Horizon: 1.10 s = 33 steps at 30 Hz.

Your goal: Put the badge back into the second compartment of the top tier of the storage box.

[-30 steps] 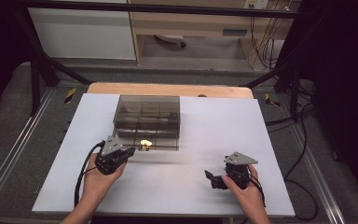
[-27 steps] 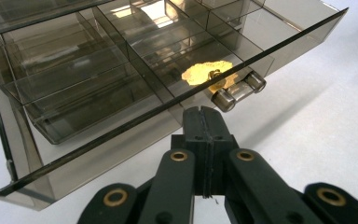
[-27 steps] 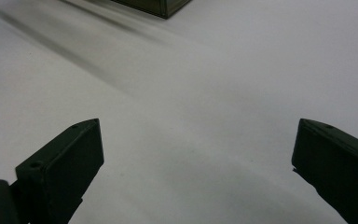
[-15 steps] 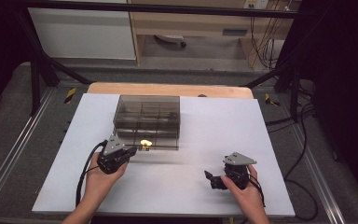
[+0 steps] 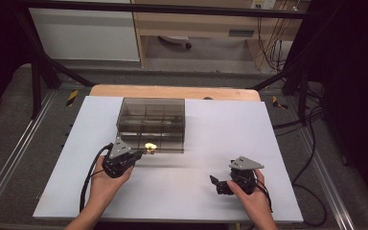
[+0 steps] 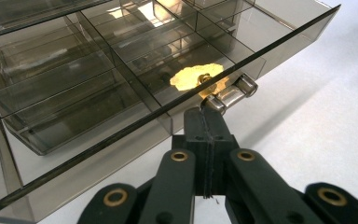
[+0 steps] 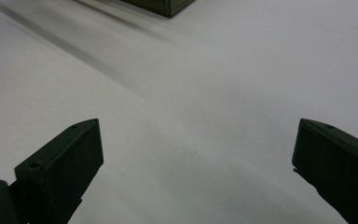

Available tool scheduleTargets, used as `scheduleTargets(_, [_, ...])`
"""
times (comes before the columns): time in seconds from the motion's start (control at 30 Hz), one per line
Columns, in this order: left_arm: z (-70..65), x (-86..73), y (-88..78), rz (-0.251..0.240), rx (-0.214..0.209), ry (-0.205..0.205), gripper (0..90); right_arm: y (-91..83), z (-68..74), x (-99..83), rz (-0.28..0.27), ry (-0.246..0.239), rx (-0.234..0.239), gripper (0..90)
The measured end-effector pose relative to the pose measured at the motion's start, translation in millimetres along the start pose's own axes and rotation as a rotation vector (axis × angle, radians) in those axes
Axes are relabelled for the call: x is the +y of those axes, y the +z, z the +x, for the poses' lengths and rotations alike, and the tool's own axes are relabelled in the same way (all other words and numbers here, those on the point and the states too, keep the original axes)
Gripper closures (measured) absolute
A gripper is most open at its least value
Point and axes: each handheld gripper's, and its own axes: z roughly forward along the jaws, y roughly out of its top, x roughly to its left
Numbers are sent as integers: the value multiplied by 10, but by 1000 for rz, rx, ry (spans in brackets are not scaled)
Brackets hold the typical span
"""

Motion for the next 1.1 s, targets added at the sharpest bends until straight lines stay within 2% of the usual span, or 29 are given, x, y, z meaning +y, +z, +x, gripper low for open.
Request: scheduleTargets(1.1, [24, 37, 7, -1, -8, -8, 898, 25, 7, 2, 12, -2, -5, 27])
